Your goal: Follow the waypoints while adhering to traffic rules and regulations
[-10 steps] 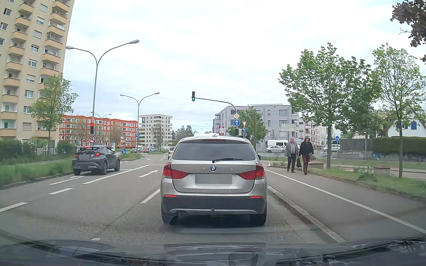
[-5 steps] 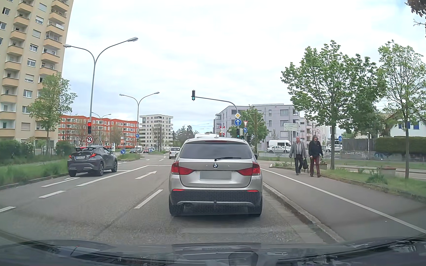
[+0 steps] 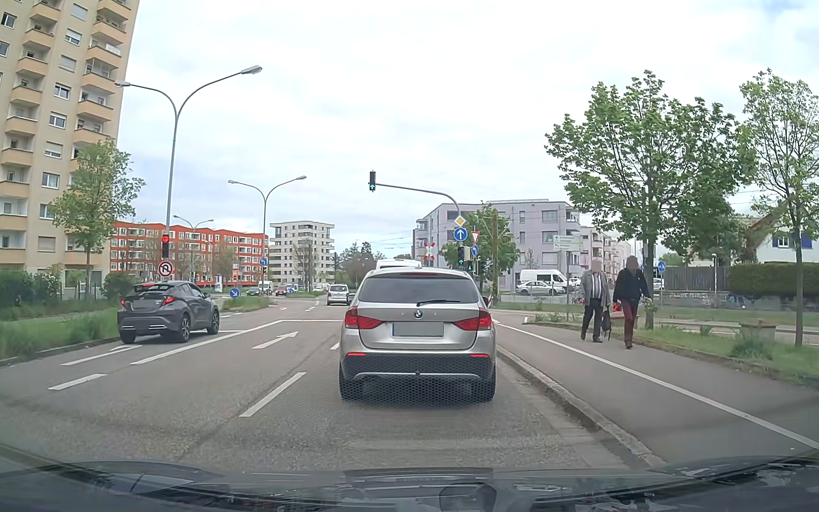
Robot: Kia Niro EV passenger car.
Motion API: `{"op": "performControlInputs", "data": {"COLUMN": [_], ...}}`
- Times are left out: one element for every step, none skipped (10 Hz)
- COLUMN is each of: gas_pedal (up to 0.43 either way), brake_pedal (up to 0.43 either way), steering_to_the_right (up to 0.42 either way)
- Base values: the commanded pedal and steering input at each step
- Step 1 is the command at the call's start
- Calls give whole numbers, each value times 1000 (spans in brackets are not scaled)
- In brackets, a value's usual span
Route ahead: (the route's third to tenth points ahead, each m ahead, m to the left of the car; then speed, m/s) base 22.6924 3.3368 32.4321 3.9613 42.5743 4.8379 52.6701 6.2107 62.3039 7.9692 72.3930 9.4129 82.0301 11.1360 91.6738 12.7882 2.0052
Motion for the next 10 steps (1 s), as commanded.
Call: {"op": "performControlInputs", "data": {"gas_pedal": [150,157,157,169,169,177,177,177,177,177], "brake_pedal": [0,0,0,0,0,0,0,0,0,0], "steering_to_the_right": [-24,-23,-23,-24,-23,-21,-19,-19,-17,-13]}}
